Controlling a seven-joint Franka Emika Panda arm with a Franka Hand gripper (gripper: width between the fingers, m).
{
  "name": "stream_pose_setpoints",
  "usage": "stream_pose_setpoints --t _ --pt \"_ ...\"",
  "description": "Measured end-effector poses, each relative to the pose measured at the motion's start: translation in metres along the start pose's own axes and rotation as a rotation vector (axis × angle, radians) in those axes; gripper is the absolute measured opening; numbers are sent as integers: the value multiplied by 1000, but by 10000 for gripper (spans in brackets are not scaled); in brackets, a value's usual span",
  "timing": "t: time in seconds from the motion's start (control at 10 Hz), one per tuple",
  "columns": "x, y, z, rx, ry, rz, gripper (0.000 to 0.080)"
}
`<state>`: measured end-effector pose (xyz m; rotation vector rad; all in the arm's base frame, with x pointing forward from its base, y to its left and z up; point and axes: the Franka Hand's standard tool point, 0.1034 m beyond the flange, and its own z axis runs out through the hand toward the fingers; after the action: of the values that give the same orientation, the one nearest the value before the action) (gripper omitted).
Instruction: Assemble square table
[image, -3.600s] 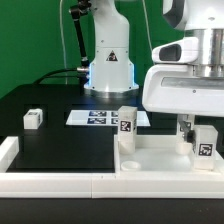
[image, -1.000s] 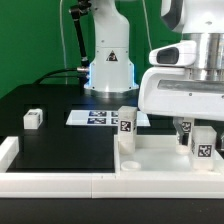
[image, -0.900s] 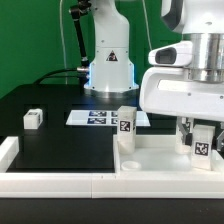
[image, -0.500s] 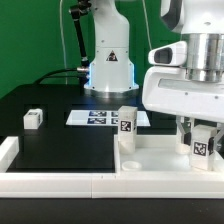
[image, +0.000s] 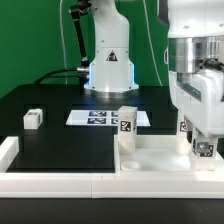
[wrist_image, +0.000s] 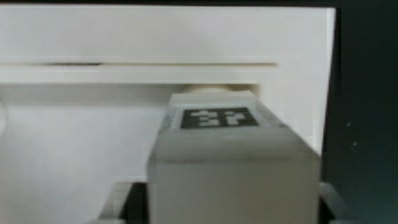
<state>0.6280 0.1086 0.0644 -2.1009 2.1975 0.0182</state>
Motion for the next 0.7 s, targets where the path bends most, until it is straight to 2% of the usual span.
stream_pose_setpoints --t 0.1,0.7 --pt "0 1 0 6 -19 130 290" --pt "7 4 -1 -15 -10 412 295"
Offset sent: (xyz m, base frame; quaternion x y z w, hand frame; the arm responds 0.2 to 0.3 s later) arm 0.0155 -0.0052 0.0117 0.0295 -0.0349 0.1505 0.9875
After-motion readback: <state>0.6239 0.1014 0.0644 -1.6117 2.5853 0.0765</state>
